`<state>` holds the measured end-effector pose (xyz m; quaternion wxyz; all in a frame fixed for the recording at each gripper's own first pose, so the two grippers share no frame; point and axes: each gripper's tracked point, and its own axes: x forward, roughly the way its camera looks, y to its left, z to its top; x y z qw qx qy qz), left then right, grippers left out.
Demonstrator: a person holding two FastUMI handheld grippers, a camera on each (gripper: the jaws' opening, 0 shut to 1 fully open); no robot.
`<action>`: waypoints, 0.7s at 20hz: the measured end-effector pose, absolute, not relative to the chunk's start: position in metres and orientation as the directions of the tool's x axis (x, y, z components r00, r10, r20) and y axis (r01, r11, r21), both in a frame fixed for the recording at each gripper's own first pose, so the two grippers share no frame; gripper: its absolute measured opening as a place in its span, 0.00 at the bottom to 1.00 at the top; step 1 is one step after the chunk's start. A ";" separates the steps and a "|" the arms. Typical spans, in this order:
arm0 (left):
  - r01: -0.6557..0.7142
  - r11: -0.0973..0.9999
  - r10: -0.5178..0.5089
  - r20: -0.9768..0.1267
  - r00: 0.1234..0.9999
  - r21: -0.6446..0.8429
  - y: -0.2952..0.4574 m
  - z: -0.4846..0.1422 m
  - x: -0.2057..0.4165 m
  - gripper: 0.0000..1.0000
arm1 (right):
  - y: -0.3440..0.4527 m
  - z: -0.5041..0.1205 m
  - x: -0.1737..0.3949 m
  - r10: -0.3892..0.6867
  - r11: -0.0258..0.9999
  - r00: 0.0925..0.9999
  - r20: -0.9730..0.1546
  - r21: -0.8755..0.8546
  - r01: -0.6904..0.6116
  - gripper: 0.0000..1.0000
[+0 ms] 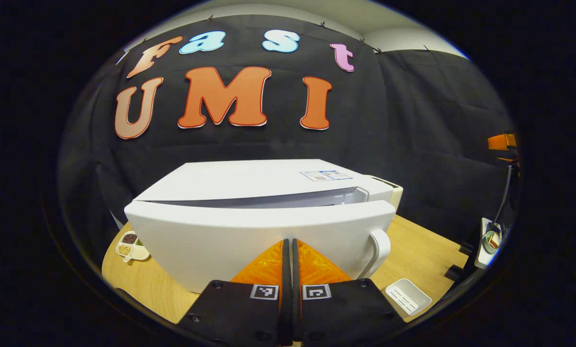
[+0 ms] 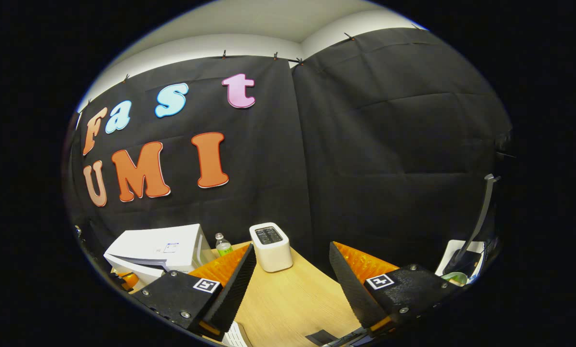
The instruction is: Open the microwave oven with the left hand, put the food in, and close the microwave oven.
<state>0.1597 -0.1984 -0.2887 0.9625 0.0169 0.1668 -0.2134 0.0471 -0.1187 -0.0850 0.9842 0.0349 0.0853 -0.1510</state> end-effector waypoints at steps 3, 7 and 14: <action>0.381 0.924 -0.357 -0.352 0.865 0.001 -0.201 -0.294 0.173 0.04 | -0.133 -0.093 0.043 -0.327 0.941 0.925 -0.193 0.031 0.338 0.94; 0.326 0.940 -0.278 -0.332 0.902 0.098 -0.201 -0.293 0.177 0.05 | -0.142 -0.097 0.041 -0.347 0.932 0.913 -0.215 0.025 0.361 0.94; 0.286 0.958 -0.265 -0.332 0.905 0.017 -0.204 -0.295 0.182 0.04 | -0.159 -0.090 0.032 -0.387 0.918 0.898 -0.209 0.002 0.396 0.94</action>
